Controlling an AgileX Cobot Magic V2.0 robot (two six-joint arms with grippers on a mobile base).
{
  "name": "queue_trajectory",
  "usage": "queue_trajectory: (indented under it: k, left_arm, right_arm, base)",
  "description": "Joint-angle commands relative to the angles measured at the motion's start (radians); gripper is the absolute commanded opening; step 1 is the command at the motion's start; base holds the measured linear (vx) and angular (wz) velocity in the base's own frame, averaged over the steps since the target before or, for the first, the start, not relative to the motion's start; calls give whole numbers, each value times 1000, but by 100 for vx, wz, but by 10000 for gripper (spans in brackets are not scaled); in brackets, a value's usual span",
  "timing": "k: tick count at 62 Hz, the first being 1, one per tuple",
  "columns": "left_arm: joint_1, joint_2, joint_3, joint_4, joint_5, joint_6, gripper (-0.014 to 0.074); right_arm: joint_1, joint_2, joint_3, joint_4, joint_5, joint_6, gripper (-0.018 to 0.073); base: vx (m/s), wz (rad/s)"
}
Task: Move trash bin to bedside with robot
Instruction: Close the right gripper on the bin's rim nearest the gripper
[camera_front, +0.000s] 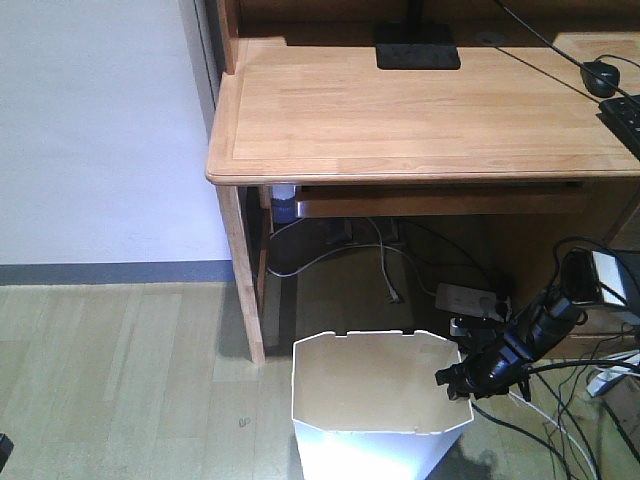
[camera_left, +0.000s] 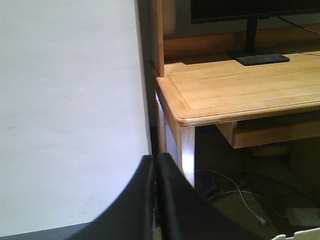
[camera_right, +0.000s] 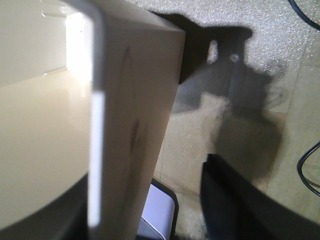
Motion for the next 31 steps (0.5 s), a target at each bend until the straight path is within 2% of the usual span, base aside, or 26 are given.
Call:
queue_trajectory:
  k: [1, 7, 12, 18, 26, 31]
  left_arm:
    - [-6, -14, 19, -4, -69, 0, -6]
    - [-6, -14, 19, -4, -69, 0, -6]
    - [-6, -14, 19, -4, -69, 0, -6]
    - [-6, -14, 19, -4, -69, 0, -6]
    - [-6, -14, 19, -4, -69, 0, -6]
    - [-6, -14, 19, -4, -69, 0, -6]
  right_arm:
    - [3, -35, -51, -118, 75, 106, 251]
    - [3, -24, -97, -176, 142, 172, 120]
    - [3, -27, -119, -167, 179, 184, -13]
    - [1, -39, -120, -111, 188, 155, -12]
    - [-14, -65, -103, -5, 196, 58, -9]
    - [-35, -93, -64, 117, 195, -41, -9]
  base:
    - [0, 0]
    - [0, 0]
    - [0, 0]
    - [0, 0]
    - [0, 0]
    - [0, 0]
